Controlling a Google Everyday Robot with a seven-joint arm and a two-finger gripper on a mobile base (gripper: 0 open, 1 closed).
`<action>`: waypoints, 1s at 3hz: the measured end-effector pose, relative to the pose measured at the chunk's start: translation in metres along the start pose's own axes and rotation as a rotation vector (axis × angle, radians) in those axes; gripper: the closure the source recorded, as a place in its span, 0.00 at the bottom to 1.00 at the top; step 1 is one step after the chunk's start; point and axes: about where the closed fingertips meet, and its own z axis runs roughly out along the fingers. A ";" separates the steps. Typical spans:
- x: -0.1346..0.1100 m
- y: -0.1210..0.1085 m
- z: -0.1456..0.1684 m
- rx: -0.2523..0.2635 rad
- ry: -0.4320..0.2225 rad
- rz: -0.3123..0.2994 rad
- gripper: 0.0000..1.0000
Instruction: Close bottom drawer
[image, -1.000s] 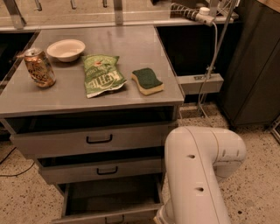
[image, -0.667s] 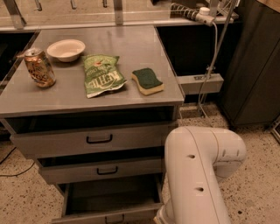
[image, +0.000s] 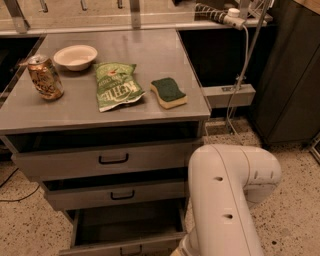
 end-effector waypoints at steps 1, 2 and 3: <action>0.000 0.000 0.000 0.000 0.000 0.000 0.00; 0.000 0.000 0.000 0.000 0.000 0.000 0.00; 0.000 0.000 0.000 0.000 0.000 0.000 0.19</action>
Offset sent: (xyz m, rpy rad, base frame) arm 0.0000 0.0000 0.0000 0.0000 0.0000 0.0000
